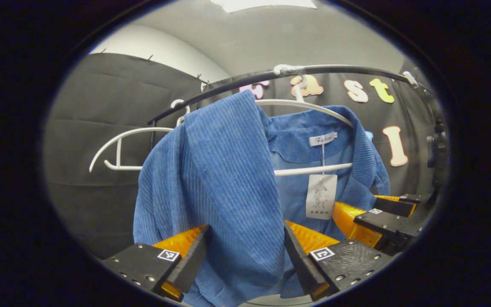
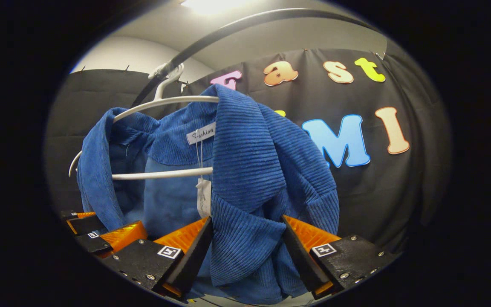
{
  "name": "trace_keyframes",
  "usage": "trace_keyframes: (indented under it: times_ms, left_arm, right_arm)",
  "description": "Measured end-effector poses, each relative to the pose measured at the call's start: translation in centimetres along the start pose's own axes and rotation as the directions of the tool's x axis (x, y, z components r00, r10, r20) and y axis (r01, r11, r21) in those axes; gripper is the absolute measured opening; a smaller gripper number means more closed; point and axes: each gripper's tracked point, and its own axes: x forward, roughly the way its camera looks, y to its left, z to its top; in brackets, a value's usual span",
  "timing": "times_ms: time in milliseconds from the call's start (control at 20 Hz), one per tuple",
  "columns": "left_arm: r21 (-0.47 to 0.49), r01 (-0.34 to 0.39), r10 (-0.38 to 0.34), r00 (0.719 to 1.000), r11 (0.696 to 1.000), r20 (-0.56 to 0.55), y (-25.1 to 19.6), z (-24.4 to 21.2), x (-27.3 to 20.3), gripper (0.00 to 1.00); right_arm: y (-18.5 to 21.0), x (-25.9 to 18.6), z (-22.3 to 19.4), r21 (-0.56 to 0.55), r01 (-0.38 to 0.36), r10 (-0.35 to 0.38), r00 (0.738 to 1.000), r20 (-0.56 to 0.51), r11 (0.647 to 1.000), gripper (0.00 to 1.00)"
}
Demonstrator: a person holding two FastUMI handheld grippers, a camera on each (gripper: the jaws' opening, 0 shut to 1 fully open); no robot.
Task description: Grasp the clothes on the hanger with both hands and then place them into the laundry hamper below.
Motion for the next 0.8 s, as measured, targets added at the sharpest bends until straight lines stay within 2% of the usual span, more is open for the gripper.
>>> trace_keyframes:
  times_ms: [200,250,350,400,450,500,600,700,800]
  left_arm:
    - [0.02,-0.034,0.034,0.999,0.999,0.002,0.7,-0.1,0.0,0.94]
    - [0.025,-0.041,0.04,0.999,0.999,0.008,0.7,-0.1,0.3,0.84]
    - [0.019,-0.046,0.046,0.999,0.999,0.007,0.8,-0.3,0.3,0.64]
    - [0.023,-0.046,0.046,0.999,0.999,-0.001,1.0,-0.5,0.4,0.61]
    - [0.03,-0.049,0.049,0.999,0.998,0.002,1.2,-0.5,0.2,0.48]
    - [0.027,-0.057,0.057,0.998,0.998,0.006,1.5,-0.1,-0.4,0.36]
    - [0.003,-0.069,0.069,0.997,0.998,0.018,2.4,0.2,-0.3,0.1]
    - [-0.019,-0.025,0.025,1.0,0.999,0.014,2.1,0.3,-0.6,0.01]
    - [-0.003,0.018,-0.018,0.999,1.0,0.04,1.7,0.9,-1.0,0.01]
  right_arm:
    - [-0.2,1.3,-1.1,0.03,0.03,-0.03,0.999,-0.017,0.999,0.95]
    - [-0.3,1.7,-1.6,0.045,0.041,-0.04,0.999,-0.035,0.998,0.94]
    - [-0.5,2.2,-2.3,0.083,0.06,-0.054,0.996,-0.072,0.995,0.78]
    - [-0.6,2.1,-2.6,0.099,0.068,-0.06,0.995,-0.081,0.993,0.65]
    - [-0.7,2.1,-2.8,0.111,0.069,-0.059,0.994,-0.088,0.991,0.59]
    - [-0.8,2.1,-2.7,0.117,0.072,-0.063,0.995,-0.084,0.991,0.34]
    - [-1.1,1.8,-2.3,0.093,0.071,-0.064,0.995,-0.072,0.993,0.07]
    - [-1.6,1.3,-1.7,0.043,0.072,-0.07,0.996,-0.053,0.996,0.03]
    - [-2.0,0.4,-0.8,0.012,0.076,-0.076,0.996,-0.042,0.997,0.03]
